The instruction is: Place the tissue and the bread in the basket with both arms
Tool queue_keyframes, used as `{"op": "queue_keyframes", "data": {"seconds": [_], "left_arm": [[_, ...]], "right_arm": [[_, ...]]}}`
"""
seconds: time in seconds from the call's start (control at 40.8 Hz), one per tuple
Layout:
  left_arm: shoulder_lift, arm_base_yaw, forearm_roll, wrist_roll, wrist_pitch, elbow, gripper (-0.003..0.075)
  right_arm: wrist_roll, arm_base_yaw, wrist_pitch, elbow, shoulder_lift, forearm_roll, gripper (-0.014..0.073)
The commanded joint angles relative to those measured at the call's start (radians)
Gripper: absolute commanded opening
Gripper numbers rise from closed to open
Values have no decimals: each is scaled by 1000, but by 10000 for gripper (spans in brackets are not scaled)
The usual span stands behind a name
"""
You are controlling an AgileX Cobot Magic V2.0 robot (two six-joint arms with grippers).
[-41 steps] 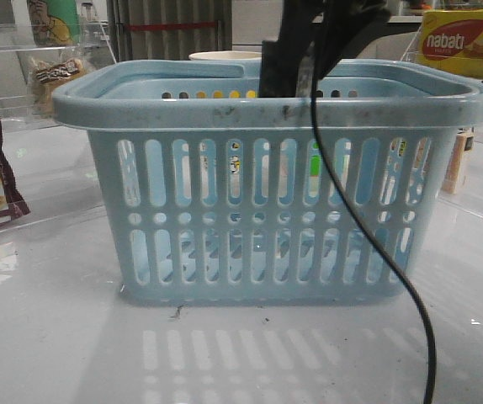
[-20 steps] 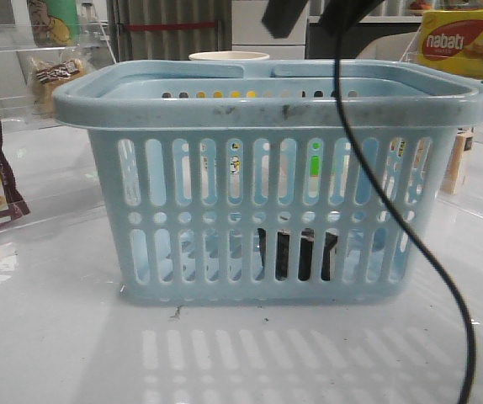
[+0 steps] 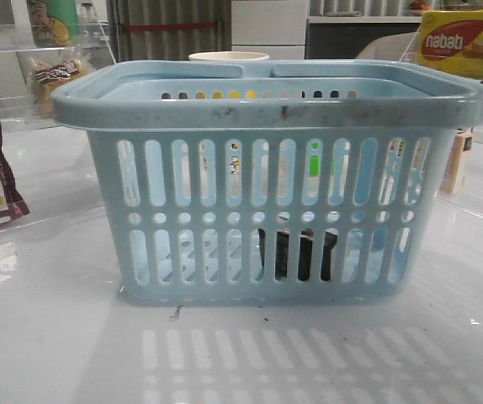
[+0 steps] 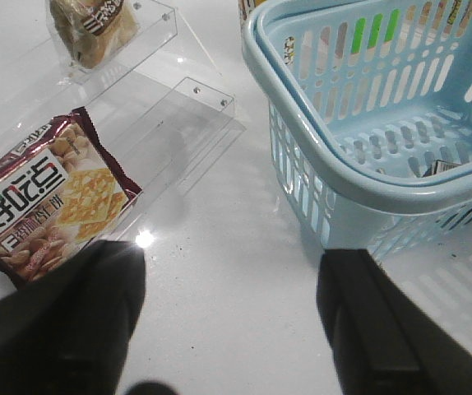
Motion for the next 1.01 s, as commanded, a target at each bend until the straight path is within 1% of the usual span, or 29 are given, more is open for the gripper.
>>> {"op": "queue_keyframes", "data": {"seconds": [0.0, 0.123, 0.172, 0.319, 0.368, 0.442, 0.589, 0.712, 0.81, 0.982], "left_arm": [[2, -8, -12, -2, -87, -31, 505], [24, -8, -12, -11, -108, -31, 512], [44, -8, -12, -19, -119, -31, 529], [141, -6, -12, -18, -163, -48, 622], [188, -6, -10, -18, -172, -66, 636], [274, -6, 0, -18, -191, -107, 637], [452, -6, 20, -18, -260, -219, 636], [614, 0, 28, -18, -265, -347, 636], [742, 30, 28, -23, -265, -467, 636], [909, 101, 28, -26, -265, -636, 636]], "right_arm": [[-11, -2, -81, 43, -95, -4, 496], [-11, -2, -87, 111, -179, -4, 496], [-11, -3, -88, 125, -203, -4, 496], [-11, -4, -64, 134, -228, -4, 496], [-11, -4, -61, 134, -228, -4, 496], [-11, -4, -57, 134, -228, -4, 496], [-11, -4, -56, 134, -228, -4, 496], [-11, -4, -56, 134, -228, -4, 496], [-11, -4, -56, 134, -228, -4, 496], [-11, -4, -56, 134, -228, -4, 496]]}}
